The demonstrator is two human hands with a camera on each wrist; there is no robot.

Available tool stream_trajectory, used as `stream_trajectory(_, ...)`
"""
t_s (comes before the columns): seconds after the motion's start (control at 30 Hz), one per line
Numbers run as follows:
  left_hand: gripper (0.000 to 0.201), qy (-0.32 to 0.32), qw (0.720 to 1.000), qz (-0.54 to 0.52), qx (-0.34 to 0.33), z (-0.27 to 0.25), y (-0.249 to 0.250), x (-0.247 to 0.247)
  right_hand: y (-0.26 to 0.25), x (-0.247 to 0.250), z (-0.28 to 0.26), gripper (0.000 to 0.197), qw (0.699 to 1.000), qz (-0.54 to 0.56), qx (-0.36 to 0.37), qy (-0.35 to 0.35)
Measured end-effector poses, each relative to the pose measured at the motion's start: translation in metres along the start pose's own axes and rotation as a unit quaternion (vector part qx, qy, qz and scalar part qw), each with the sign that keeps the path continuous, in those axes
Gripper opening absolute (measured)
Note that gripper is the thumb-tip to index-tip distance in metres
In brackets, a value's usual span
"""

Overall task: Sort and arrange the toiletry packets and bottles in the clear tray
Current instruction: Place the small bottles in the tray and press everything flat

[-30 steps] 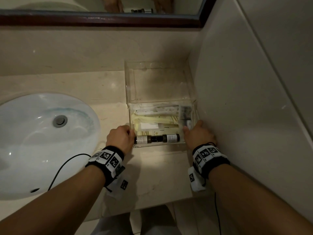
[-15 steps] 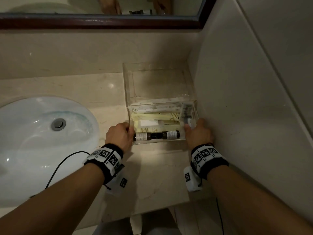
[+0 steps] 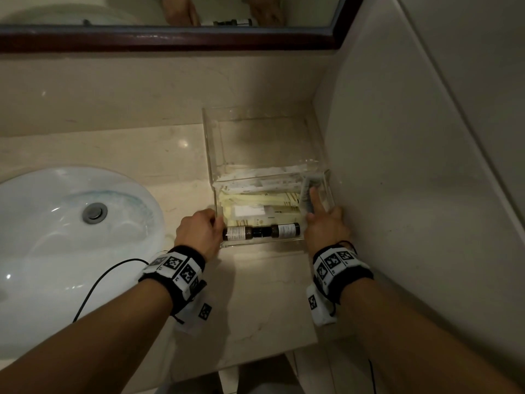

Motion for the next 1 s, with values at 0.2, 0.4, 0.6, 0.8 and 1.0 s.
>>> stream_trajectory(0.2, 0.035, 0.004, 1.000, 0.001, -0.009, 0.000, 0.003, 0.002, 0.002, 0.002, 0.006, 0.063, 0.999, -0.008, -0.006, -0.041)
stream_trajectory(0.4, 0.037, 0.017, 1.000, -0.010, -0.018, 0.000, 0.007, 0.008, 0.005, 0.016, 0.002, 0.078, 0.994, 0.097, -0.023, -0.044)
stream_trajectory(0.6, 0.038, 0.047, 0.998, -0.032, -0.022, -0.003, 0.011, 0.009, 0.007, 0.035, -0.013, 0.072, 0.991, 0.124, -0.038, -0.023)
stream_trajectory(0.8, 0.040, 0.041, 0.998, -0.037, -0.003, 0.009, 0.008, 0.010, 0.004, 0.035, -0.004, 0.066, 0.987, 0.154, -0.037, 0.012)
stream_trajectory(1.0, 0.039, 0.017, 0.998, -0.053, 0.003, 0.017, 0.005, 0.011, 0.001, 0.029, 0.008, 0.065, 0.986, 0.162, -0.034, 0.023)
Point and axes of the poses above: each hand's wrist, its own z-axis towards the middle knuckle, its own x-axis out of the back of the hand, y = z × x, the point moved 7 cm from there along z, towards the middle knuckle, and after that the axes turned 13 degrees about -y, right-handed, at the moved point
